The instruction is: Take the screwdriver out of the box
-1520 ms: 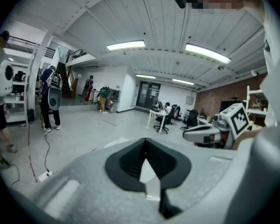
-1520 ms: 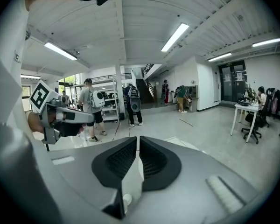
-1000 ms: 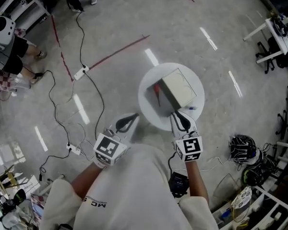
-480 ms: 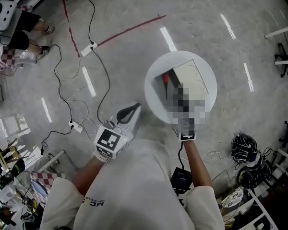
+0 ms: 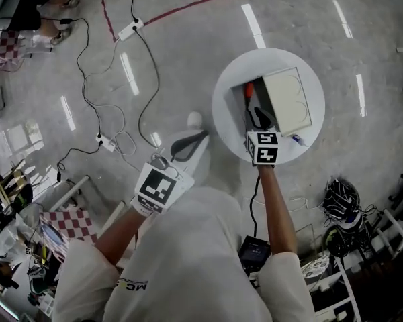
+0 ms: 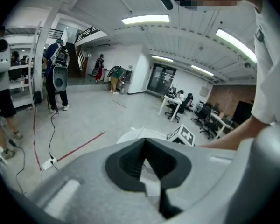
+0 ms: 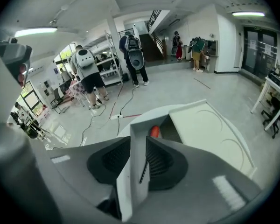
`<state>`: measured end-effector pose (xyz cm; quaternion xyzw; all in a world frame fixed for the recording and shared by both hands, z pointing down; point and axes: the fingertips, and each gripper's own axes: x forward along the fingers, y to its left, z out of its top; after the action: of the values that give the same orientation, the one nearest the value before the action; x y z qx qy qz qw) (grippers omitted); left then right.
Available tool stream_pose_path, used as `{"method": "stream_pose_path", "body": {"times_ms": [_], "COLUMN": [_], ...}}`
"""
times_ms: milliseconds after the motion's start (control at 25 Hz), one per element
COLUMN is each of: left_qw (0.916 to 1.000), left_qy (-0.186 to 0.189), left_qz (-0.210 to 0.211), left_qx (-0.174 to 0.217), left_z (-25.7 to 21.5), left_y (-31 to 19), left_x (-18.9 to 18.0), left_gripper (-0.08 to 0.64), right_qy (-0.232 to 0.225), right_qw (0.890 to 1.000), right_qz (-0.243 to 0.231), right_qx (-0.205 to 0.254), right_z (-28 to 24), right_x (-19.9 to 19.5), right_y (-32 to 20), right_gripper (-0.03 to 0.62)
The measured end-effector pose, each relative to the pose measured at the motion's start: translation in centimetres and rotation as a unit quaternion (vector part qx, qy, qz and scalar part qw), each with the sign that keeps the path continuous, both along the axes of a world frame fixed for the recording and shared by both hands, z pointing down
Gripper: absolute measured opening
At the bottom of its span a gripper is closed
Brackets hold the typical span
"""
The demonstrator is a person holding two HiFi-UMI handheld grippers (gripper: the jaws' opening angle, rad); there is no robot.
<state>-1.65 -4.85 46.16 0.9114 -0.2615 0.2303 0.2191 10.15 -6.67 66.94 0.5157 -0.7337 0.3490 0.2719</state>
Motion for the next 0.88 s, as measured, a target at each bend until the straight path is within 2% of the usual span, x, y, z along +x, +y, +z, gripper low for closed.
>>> {"method": "stream_pose_path", "body": {"times_ms": [400,880], "left_qw": [0.9995,0.9986], "left_qy": [-0.003,-0.009], "left_qz": [-0.006,-0.016], "left_qx": [-0.032,-0.05], "left_z": [4.1,7.0], "left_y": [-1.2,-2.2], "left_x": [-0.2,-1.2], "left_gripper": [0.0,0.0], "right_qy": [0.021,0.029], "right_qw": [0.997,0.989], "right_qz": [0.002,0.019], "right_qx": [-0.072,-0.143], "right_z": [7.6,12.8], "right_x": [0.1,0.2], "right_y": [-2.3,-2.7], "right_gripper": [0.104,0.104]}}
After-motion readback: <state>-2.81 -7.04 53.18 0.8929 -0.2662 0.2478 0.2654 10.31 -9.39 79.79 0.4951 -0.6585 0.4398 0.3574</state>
